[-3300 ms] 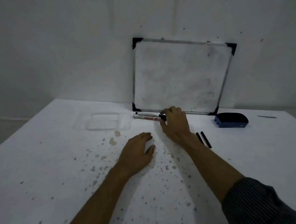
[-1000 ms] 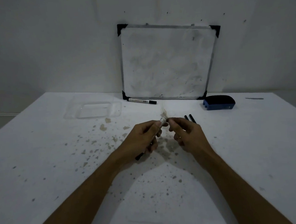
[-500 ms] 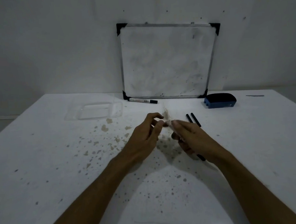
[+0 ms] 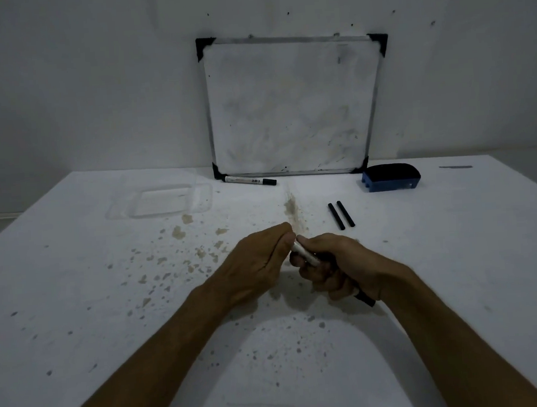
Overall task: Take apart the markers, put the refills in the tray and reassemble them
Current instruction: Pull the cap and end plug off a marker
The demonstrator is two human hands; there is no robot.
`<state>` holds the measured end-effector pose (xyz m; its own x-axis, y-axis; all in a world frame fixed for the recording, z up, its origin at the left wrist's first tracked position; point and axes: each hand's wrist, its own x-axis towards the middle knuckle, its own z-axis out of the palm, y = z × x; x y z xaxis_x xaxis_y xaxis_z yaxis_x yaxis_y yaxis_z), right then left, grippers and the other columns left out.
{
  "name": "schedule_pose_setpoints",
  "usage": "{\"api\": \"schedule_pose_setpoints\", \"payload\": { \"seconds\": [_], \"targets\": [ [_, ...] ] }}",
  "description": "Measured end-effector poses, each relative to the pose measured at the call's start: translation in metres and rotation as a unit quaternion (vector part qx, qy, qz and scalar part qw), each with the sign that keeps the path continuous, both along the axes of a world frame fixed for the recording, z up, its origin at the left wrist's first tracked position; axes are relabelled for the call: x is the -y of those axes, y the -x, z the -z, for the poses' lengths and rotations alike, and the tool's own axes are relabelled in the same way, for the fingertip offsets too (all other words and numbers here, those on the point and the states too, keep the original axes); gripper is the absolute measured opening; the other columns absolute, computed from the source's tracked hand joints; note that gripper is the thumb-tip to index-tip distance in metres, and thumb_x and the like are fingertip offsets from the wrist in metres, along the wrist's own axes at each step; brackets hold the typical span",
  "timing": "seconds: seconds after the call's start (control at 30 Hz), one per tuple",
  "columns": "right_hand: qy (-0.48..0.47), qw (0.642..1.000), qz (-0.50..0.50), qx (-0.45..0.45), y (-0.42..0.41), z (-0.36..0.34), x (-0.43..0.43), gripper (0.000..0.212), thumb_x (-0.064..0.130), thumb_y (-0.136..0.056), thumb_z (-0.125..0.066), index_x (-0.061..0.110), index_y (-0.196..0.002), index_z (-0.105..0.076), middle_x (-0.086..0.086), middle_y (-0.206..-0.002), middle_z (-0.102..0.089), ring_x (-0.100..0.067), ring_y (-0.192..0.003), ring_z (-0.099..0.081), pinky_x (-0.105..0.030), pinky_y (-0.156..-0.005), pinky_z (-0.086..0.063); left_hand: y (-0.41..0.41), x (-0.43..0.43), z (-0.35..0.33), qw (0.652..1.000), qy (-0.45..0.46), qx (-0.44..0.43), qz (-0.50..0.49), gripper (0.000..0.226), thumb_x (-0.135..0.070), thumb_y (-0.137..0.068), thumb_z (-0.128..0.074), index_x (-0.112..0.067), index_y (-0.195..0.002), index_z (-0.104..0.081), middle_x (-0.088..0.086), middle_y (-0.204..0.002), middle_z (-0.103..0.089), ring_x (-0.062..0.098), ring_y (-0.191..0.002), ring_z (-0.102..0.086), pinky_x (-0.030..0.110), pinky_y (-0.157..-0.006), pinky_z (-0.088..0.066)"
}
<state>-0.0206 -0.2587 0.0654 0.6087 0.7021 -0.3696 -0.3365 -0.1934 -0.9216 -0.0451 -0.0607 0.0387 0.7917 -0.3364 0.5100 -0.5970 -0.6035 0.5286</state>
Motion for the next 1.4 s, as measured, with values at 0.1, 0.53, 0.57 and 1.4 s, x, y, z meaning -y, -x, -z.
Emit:
{"api": "schedule_pose_setpoints", "payload": {
  "seconds": [0.1,0.53,0.57,1.4],
  "targets": [
    [0.189,0.911,0.087,0.357,0.009,0.008,-0.013,0.052,0.053,-0.107,-0.028,0.029,-0.071,-0.058,0.013,-0.058,-0.051,-0.001,-0.045,-0.049,-0.019,-0.054,-0.036,-0.001,0.002,0.000,0.993,0.034,-0.113,-0.014,0.046,-0.027,-0.114,-0.031,-0.007,-0.083,-0.058,-0.008,-0.066,-0.051,0.003,-0.058,-0.048,0.014,-0.062,-0.038],
    [0.073,0.983,0.059,0.158,0.003,0.009,-0.017,0.052,0.053,-0.106,-0.033,0.021,-0.078,-0.063,0.007,-0.058,-0.044,-0.006,-0.043,-0.035,-0.021,-0.045,-0.032,-0.010,-0.002,0.000,0.997,0.001,-0.076,-0.033,0.044,-0.029,-0.114,-0.030,-0.038,-0.073,-0.044,-0.013,-0.059,-0.047,0.005,-0.057,-0.049,0.013,-0.062,-0.034],
    [0.145,0.944,0.083,0.285,0.003,0.014,-0.020,0.052,0.051,-0.107,-0.030,0.021,-0.081,-0.064,0.010,-0.061,-0.050,-0.004,-0.048,-0.043,-0.022,-0.052,-0.037,-0.011,-0.002,0.002,0.993,0.007,-0.106,-0.051,0.046,-0.033,-0.113,-0.030,-0.037,-0.071,-0.049,-0.013,-0.059,-0.050,0.001,-0.057,-0.053,0.012,-0.062,-0.034],
    [0.149,0.857,0.155,0.468,-0.018,0.027,-0.011,0.031,0.063,-0.088,-0.065,0.038,-0.102,-0.075,0.020,-0.081,-0.076,-0.001,-0.070,-0.071,-0.014,-0.061,-0.055,-0.017,-0.031,0.010,0.985,0.022,-0.142,-0.095,0.033,-0.050,-0.110,-0.031,-0.036,-0.086,-0.049,-0.014,-0.071,-0.058,0.003,-0.061,-0.051,0.030,-0.062,-0.045]
  ]
}}
